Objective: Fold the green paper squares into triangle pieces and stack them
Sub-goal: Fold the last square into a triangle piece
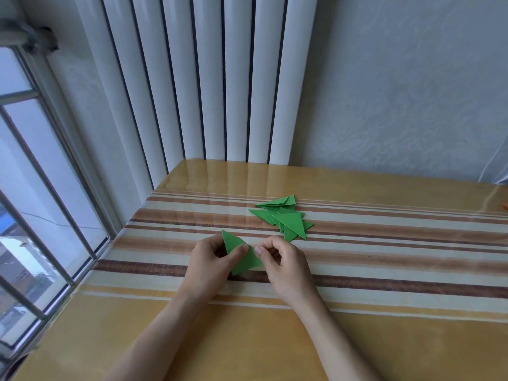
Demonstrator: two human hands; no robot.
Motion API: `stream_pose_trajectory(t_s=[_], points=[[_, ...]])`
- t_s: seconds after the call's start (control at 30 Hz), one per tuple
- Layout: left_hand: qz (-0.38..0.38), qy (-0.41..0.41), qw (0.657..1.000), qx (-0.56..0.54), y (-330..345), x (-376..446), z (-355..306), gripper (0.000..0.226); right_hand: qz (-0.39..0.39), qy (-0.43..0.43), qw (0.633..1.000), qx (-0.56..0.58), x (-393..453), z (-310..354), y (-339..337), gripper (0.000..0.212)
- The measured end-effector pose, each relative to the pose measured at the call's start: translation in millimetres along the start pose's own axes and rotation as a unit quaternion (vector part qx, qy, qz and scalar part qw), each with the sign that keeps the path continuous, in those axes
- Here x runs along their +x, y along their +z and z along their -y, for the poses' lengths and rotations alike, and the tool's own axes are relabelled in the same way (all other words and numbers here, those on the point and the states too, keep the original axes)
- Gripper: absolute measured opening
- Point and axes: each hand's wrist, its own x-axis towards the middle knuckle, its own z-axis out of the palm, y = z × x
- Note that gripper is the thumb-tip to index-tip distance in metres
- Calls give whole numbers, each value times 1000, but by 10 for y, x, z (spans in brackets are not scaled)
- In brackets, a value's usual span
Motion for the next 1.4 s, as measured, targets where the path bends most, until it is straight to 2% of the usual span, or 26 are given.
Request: stream_pose_trajectory(t_s=[1.03,1.2,1.33,1.4], points=[[-70,-23,996,-55,-67,-8,-82,10,-49,55,996,-53,49,-87,-47,17],[-24,-35,998,-43,-20,-24,-69,13,-60,17,998,-19,46,-78,-16,15],[29,-35,998,-50,16,-45,-68,13,7,-17,1000,20,21,-8,11,10],[37,-31,998,-41,8,-44,-70,14,15,-27,999,18,14,-6,14,11]])
